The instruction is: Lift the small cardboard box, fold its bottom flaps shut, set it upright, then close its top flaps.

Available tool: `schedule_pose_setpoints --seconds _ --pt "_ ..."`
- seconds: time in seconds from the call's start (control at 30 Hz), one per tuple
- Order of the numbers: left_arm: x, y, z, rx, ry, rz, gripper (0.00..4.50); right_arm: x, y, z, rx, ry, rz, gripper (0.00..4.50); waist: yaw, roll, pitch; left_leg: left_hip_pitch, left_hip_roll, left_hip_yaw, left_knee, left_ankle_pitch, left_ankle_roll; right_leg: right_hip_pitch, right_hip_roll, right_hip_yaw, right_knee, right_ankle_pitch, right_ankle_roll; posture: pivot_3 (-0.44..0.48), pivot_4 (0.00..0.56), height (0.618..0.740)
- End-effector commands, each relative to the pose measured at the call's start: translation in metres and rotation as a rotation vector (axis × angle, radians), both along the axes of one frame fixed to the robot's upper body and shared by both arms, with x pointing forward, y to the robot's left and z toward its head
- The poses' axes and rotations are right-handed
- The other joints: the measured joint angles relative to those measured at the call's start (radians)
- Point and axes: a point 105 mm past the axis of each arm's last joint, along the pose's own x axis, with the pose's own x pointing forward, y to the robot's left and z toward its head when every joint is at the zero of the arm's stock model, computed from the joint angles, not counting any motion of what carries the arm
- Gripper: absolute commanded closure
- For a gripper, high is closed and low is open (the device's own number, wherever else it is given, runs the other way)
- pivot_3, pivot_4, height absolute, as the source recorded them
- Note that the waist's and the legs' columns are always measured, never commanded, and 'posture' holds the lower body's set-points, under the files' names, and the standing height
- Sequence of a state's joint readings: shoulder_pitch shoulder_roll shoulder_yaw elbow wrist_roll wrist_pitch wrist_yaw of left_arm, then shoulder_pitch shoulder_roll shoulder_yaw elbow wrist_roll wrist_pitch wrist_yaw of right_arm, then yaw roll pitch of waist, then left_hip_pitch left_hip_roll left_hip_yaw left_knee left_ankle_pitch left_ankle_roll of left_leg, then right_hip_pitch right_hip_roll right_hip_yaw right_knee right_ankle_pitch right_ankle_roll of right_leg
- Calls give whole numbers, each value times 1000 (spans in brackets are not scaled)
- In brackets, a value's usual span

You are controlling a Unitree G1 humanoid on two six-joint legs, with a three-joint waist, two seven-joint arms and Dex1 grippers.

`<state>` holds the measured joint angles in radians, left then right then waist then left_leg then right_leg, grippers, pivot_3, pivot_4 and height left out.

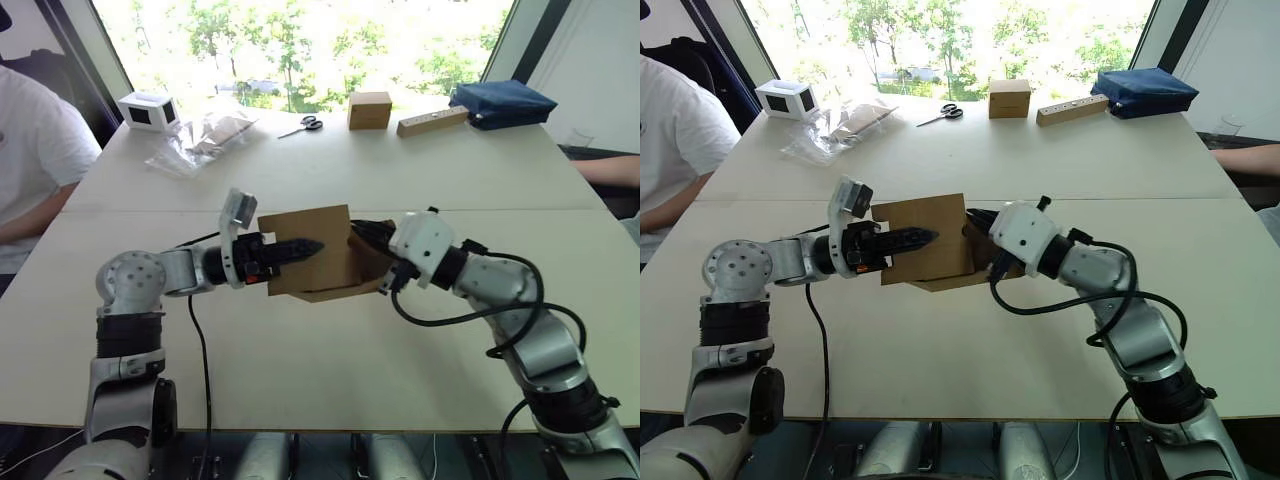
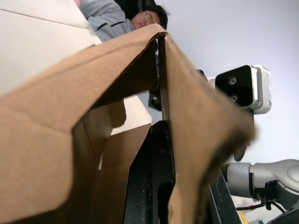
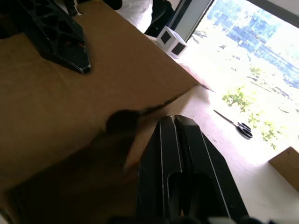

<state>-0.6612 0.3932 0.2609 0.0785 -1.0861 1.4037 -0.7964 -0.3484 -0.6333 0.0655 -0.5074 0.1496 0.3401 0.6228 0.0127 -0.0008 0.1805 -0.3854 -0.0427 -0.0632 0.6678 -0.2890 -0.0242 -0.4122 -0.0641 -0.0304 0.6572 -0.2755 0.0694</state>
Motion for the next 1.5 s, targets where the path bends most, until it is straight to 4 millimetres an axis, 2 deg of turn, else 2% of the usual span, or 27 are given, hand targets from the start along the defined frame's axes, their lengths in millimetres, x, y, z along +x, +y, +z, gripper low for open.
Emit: schedule_pose_setpoints --seconds 0.03,0.23,0.3,0.53,0.77,1.03,1.23,1.5 --pt "3 9 16 -47 -51 34 4500 -18 -23 16 20 -23 -42 4474 0 0 0 0 0 0 0 0 0 0 0 0 0 0 0 0 150 740" --pt "5 12 21 -62 -56 51 4500 -39 -48 -1 61 93 -128 4474 -2 0 0 0 0 0 0 0 0 0 0 0 0 0 0 0 150 740" --pt "6 12 23 -71 -57 56 4500 -46 -49 -10 81 140 -141 4474 -1 0 0 0 0 0 -1 -1 1 1 0 1 0 0 0 0 150 740" --pt "6 7 28 -87 -61 39 4500 -53 -27 -26 135 200 -100 4474 -3 0 0 1 0 0 0 0 1 1 0 1 0 0 0 0 150 740" --pt "1 1 28 -94 -55 15 4500 -44 -4 -25 164 186 -30 4474 -3 0 0 1 0 0 0 0 0 1 0 1 0 0 0 0 150 740" --pt "-3 -5 26 -103 -43 1 4500 -43 17 -30 138 191 85 4474 -2 0 0 1 0 0 0 0 0 1 0 1 0 0 0 0 150 740" --pt "-3 -5 26 -102 -42 9 4500 -43 25 -28 136 185 128 4474 -3 0 0 1 0 0 0 0 0 0 1 1 0 0 0 0 150 740" --pt "-6 -2 24 -98 -34 17 4500 -37 15 -19 123 140 101 4474 -2 0 0 1 0 0 0 0 0 1 1 1 0 0 0 0 150 740"
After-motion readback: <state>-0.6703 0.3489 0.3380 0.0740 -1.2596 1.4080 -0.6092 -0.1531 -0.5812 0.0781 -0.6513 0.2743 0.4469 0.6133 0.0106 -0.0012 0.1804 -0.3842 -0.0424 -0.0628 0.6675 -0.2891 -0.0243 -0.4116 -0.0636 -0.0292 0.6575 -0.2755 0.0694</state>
